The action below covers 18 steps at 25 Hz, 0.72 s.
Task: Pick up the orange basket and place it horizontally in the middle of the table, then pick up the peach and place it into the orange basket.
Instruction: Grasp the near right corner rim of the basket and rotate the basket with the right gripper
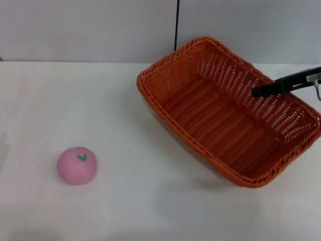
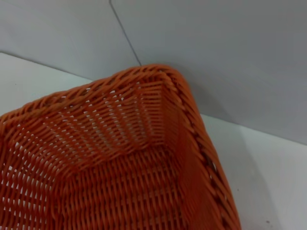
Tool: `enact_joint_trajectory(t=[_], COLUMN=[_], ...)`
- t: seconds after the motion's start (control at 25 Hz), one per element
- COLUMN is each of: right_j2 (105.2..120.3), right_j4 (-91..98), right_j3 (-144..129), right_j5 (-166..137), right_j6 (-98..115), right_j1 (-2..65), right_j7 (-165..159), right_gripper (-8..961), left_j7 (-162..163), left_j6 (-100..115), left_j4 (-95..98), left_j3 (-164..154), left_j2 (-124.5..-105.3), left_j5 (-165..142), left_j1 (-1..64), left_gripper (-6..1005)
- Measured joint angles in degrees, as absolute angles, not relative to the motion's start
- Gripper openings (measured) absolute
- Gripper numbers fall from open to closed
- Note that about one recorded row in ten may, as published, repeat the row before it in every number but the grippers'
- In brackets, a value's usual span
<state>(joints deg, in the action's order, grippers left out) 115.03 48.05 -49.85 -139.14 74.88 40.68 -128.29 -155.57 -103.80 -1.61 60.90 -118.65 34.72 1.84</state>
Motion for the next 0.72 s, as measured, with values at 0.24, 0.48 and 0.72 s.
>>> enact_joint_trajectory(t=[0.24,0.48,0.72], right_j2=[115.14,115.49,116.65], right_j4=[46.83,47.62,51.25], right_j3=[-49.86,-49.9,-50.02], right_j5=[-138.89,-138.8,-138.03], right_j6=[73.81,73.88,75.85], right_j1=[40.65,40.24,39.59], right_j7=[-126.96,-124.72,-115.04], right_gripper=[464,314,187], left_j7=[-155.57,-155.57,-155.57], left_j6=[-103.82,-103.82,-104.13], left_j4=[-1.87,-2.11,-1.67], left_j3=[60.9,60.9,60.9], left_j2=[-118.72,-118.69,-118.65], left_j5=[34.72,34.72,34.72], left_j1=[1.79,1.79,1.83], left_gripper=[787,784,780])
